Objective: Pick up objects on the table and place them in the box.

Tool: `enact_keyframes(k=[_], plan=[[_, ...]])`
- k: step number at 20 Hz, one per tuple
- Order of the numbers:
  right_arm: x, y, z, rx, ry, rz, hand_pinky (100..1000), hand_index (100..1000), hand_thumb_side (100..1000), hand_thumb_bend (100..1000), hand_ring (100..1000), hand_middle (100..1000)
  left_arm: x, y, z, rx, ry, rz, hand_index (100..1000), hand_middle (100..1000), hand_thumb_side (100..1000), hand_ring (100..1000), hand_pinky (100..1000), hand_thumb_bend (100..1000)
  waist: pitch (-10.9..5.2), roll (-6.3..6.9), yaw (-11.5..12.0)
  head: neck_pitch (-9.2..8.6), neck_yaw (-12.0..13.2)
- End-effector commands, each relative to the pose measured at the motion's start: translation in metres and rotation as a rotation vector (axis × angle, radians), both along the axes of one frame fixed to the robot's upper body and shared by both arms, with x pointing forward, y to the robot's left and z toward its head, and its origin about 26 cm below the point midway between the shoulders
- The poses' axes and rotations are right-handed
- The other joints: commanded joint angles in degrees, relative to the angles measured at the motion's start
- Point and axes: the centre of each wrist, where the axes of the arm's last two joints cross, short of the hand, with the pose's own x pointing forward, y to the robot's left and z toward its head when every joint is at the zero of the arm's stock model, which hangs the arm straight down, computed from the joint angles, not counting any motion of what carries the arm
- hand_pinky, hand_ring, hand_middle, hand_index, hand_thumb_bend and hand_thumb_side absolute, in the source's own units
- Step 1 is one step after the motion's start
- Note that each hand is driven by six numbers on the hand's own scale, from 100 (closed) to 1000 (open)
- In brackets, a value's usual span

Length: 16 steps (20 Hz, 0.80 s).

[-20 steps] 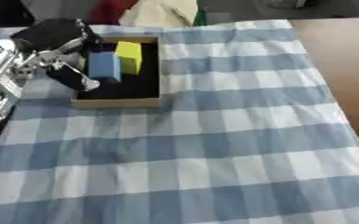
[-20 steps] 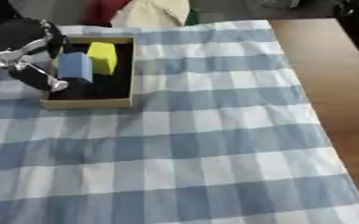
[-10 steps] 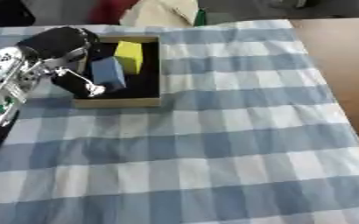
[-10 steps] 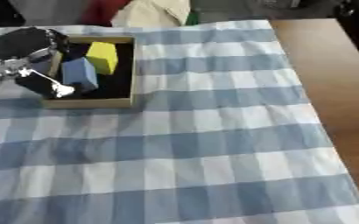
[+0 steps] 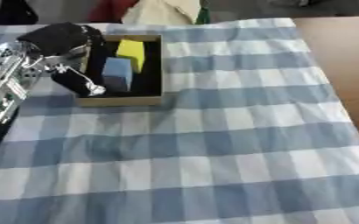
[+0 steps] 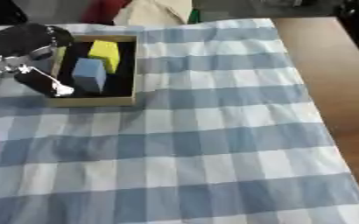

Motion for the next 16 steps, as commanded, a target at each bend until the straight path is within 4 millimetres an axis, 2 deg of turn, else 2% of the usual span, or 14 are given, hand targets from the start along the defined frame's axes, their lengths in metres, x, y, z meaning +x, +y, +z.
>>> enact_keyframes(k=[1, 4, 8, 10, 11, 14, 16], plan=[[-0.006, -0.001, 0.008, -0.009, -0.029, 0.003, 872, 674, 799, 100, 781, 613, -0.01, 0.007, 0.024, -0.028, -0.053, -0.012, 813, 708, 489, 764, 819, 483, -2.0, -0.08, 0.09, 0.33, 0.05], [-0.006, -0.001, 0.007, -0.008, -0.029, 0.0, 872, 674, 797, 100, 781, 614, -0.018, 0.005, 0.033, -0.06, -0.073, -0.05, 810, 698, 493, 753, 807, 448, -2.32, -0.19, 0.27, 0.44, 0.0], [-0.006, -0.002, 0.007, -0.008, -0.031, -0.005, 871, 675, 792, 100, 781, 614, -0.035, 0.005, 0.047, -0.128, -0.145, -0.118, 796, 663, 472, 720, 766, 323, -2.75, -0.42, 0.71, 0.73, -0.29], [-0.006, -0.003, 0.006, -0.006, -0.032, -0.01, 871, 675, 790, 100, 782, 614, -0.045, 0.009, 0.055, -0.176, -0.196, -0.159, 798, 659, 464, 710, 750, 306, -2.99, -0.66, 1.09, 0.93, -0.61], [-0.006, -0.004, 0.006, -0.005, -0.033, -0.014, 871, 675, 790, 100, 782, 615, -0.054, 0.012, 0.059, -0.222, -0.234, -0.195, 793, 650, 460, 703, 739, 293, -3.07, -0.79, 1.35, 1.02, -0.9], [-0.006, -0.005, 0.006, -0.002, -0.038, -0.023, 870, 675, 788, 100, 782, 615, -0.116, 0.015, 0.067, -0.481, -0.296, -0.345, 791, 642, 462, 691, 720, 299, -3.2, -1.08, 1.88, 1.03, -1.58], [-0.006, -0.006, 0.006, 0.002, -0.04, -0.029, 870, 676, 787, 100, 782, 615, -0.15, 0.017, 0.068, -0.612, -0.309, -0.398, 786, 632, 484, 685, 709, 303, -3.3, -1.46, 2.25, 1.09, -2.07]])
